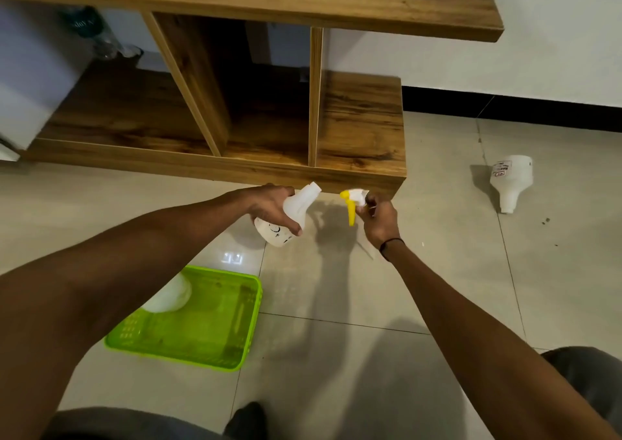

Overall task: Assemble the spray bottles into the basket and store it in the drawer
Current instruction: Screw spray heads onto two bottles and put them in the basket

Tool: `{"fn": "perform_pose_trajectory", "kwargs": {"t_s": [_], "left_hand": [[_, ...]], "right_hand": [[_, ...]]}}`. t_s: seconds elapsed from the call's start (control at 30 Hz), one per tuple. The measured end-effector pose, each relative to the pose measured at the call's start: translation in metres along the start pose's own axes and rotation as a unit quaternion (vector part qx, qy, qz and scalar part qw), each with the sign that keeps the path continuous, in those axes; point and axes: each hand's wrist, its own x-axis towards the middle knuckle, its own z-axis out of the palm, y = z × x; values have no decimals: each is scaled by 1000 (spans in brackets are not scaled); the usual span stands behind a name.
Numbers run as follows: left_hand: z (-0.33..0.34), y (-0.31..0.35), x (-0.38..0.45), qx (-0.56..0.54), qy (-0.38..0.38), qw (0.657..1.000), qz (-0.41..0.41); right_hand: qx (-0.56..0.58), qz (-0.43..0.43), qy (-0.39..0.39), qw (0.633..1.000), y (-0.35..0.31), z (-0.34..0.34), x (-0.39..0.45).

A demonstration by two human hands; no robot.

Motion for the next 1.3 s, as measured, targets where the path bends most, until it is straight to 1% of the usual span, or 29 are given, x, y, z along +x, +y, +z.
{"fn": "perform_pose_trajectory", "kwargs": {"t_s": [0.07, 0.1, 0.17, 0.23, 0.33, 0.43, 0.53, 0.73, 0.87, 0.97, 1.03, 1.13, 1.3], "left_hand": [[0, 1, -1, 4, -1, 1000, 1], [-1, 2, -1, 6, -4, 1000, 1], [0, 4, -3, 13, -16, 1000, 0], [0, 6, -5, 25, -22, 999, 1], [-1, 7, -8, 41, -28, 999, 2], [-2, 5, -11, 51, -35, 998, -1], [-3, 3, -13, 55, -37, 998, -4], [-4, 8, -16, 43, -34, 999, 2], [-4, 17, -13, 17, -24, 1000, 11], [-3, 22, -8, 3, -6, 1000, 30], [-3, 24, -7, -8, 11, 999, 45], [-5, 26, -7, -19, 42, 998, 53], [-8, 25, -9, -17, 54, 997, 51]], "right_hand": [[93, 34, 21, 995, -14, -5, 4], [151, 52, 30, 987, -20, -7, 7], [273, 74, 40, 958, -32, -10, 13], [370, 83, 48, 924, -45, -13, 18], [454, 99, 67, 883, -62, -17, 24], [501, 94, 70, 857, -73, -22, 24], [524, 90, 80, 843, -80, -25, 26], [536, 97, 78, 835, -88, -21, 22], [526, 92, 62, 843, -91, -7, 14], [490, 98, 52, 865, -87, 4, 8], [466, 90, 29, 880, -85, 11, 3], [448, 83, -17, 890, -83, 19, -5], [446, 71, -84, 888, -76, 25, -11]]}}
